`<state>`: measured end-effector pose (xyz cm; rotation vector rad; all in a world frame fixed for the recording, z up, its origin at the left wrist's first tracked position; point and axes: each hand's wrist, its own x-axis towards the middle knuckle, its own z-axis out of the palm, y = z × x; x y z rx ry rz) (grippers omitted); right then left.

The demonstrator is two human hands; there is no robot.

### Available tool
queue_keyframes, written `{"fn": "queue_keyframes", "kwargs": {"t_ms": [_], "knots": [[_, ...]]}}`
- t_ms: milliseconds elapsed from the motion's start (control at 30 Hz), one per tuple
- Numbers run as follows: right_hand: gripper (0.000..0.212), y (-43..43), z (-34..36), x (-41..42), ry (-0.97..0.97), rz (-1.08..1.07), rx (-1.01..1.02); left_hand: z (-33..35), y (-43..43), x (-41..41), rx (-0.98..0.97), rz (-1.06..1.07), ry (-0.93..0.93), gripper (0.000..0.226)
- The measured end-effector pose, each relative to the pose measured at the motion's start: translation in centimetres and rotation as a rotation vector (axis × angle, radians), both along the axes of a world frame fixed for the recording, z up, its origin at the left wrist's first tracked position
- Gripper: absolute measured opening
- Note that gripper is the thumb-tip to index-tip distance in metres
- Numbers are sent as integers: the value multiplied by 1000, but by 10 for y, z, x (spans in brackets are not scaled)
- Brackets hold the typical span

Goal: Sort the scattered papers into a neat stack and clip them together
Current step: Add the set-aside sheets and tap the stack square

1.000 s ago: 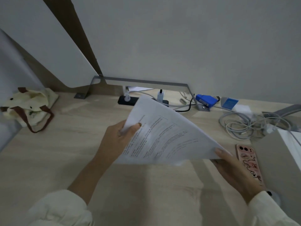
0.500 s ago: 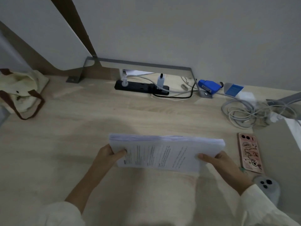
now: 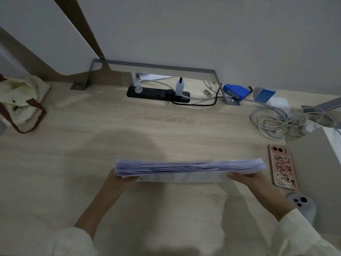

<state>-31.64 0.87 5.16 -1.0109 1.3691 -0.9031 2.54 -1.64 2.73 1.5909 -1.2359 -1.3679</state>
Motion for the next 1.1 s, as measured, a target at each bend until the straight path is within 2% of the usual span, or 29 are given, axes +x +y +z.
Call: {"fn": "queue_keyframes", "kwargs": {"t_ms": [67, 133, 200, 267, 300, 400, 467, 533, 667, 800, 967, 1033, 1100], "knots": [[34, 2, -4, 0, 24, 13, 13, -2, 2, -1, 36, -45, 2, 26], [33, 0, -8, -1, 63, -6, 58, 0, 2, -1, 70, -81, -27, 17], [40, -3, -6, -5, 38, -18, 82, 4, -4, 1, 91, -86, 4, 19], [60, -6, 1, -6, 50, -11, 93, 9, -11, 6, 129, -86, 49, 21], [60, -8, 4, -6, 57, -7, 100, 12, -14, 8, 156, -93, 50, 20], [31, -10, 9, -2, -40, -45, 153, 14, -18, 10, 310, -122, 117, 26], [22, -9, 7, 0, -134, -114, 201, 15, -15, 10, 420, -120, 275, 30], [18, -5, 6, 7, -200, -194, 216, 13, -11, 9, 447, -39, 433, 23], [23, 6, -4, 26, -320, -348, 178, 7, -10, 0, 375, 199, 591, 22], [30, 12, -12, 51, -430, -398, 148, 10, -17, -35, 313, 254, 528, 28], [44, 18, -13, 58, -500, -294, 138, 21, -28, -65, 188, 484, 427, 31], [50, 20, -9, 46, -482, -199, 192, 32, -32, -67, 60, 557, 351, 30], [55, 16, 1, 28, -432, -42, 245, 46, -35, -67, -102, 508, 301, 27]]}}
